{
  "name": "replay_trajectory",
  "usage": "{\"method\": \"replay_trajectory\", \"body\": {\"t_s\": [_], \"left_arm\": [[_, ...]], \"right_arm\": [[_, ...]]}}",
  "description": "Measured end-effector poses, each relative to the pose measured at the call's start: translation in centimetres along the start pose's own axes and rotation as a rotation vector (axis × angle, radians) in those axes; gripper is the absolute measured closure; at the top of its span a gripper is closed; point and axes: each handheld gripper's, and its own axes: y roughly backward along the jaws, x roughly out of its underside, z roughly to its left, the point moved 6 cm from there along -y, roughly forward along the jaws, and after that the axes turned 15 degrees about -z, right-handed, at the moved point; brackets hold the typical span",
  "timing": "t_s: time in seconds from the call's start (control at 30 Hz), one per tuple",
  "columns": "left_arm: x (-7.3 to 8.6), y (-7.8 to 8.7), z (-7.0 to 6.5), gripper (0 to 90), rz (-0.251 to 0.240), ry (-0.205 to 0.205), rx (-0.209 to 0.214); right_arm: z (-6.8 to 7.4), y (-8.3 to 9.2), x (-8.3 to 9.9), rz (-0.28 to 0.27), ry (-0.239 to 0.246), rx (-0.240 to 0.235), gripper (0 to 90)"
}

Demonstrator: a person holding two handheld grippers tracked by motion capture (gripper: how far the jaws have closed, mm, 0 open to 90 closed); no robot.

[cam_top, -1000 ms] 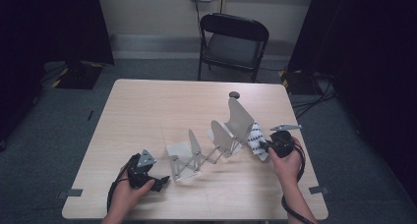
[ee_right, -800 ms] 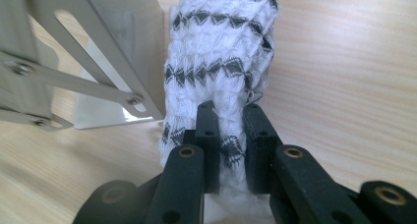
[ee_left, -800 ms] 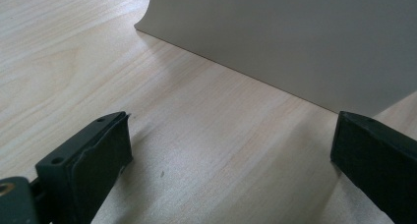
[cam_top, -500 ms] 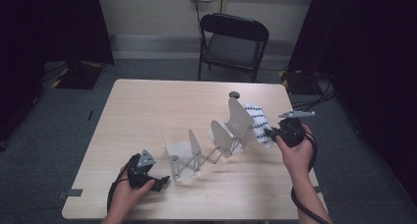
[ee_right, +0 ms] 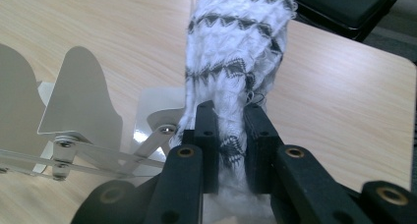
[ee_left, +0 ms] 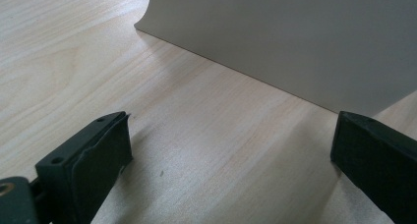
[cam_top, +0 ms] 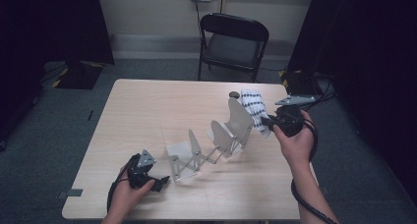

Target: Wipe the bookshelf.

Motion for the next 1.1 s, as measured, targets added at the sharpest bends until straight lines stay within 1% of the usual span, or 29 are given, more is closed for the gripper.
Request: {"method": "replay_trajectory", "body": {"t_s": [0.17, 0.3, 0.4, 0.47, 0.5, 0.6, 0.9, 0.97, 1.0, 1.03, 1.07, 1.1], "left_arm": [[0.0, 0.0, 0.0, 1.5, 0.0, 0.0, 0.0], [0.0, 0.0, 0.0, 1.5, 0.0, 0.0, 0.0], [0.0, 0.0, 0.0, 1.4, 0.001, 0.0, 0.0], [0.0, -0.1, 0.0, 1.2, -0.002, 0.003, -0.001], [0.0, -0.1, 0.0, 1.1, -0.001, 0.003, 0.001], [0.0, -0.1, -0.1, 1.0, -0.001, 0.004, 0.0], [0.0, -0.1, -0.1, 0.9, 0.0, 0.004, -0.002], [0.0, -0.1, -0.1, 0.9, 0.0, 0.003, -0.001], [0.0, -0.1, 0.0, 0.8, 0.005, -0.007, -0.001], [0.0, -0.1, 0.0, 0.6, 0.005, -0.007, -0.001], [0.0, -0.1, 0.0, 0.6, 0.005, -0.007, -0.001], [0.0, -0.1, 0.0, 0.5, 0.005, -0.007, 0.0]], "right_arm": [[-0.1, -1.3, 1.3, 0.022, 0.006, -0.009, 79.4], [-0.3, -2.6, 2.7, 0.038, -0.008, -0.022, 79.3], [-0.1, -3.7, 4.2, 0.059, -0.019, -0.044, 79.0], [0.0, -4.2, 5.3, 0.077, -0.015, -0.055, 78.9], [0.0, -4.5, 5.9, 0.086, -0.024, -0.059, 78.9], [0.1, -5.1, 7.2, 0.093, -0.042, -0.068, 78.8], [0.2, -6.4, 10.8, 0.148, -0.056, -0.065, 77.7], [0.1, -6.6, 11.6, 0.169, -0.056, -0.054, 74.0], [0.0, -6.7, 11.8, 0.171, -0.061, -0.045, 70.0], [-0.2, -6.8, 12.0, 0.174, -0.063, -0.036, 64.8], [-0.5, -6.7, 12.2, 0.18, -0.061, -0.017, 59.4], [-0.9, -6.6, 12.3, 0.179, -0.059, 0.006, 57.0]]}}
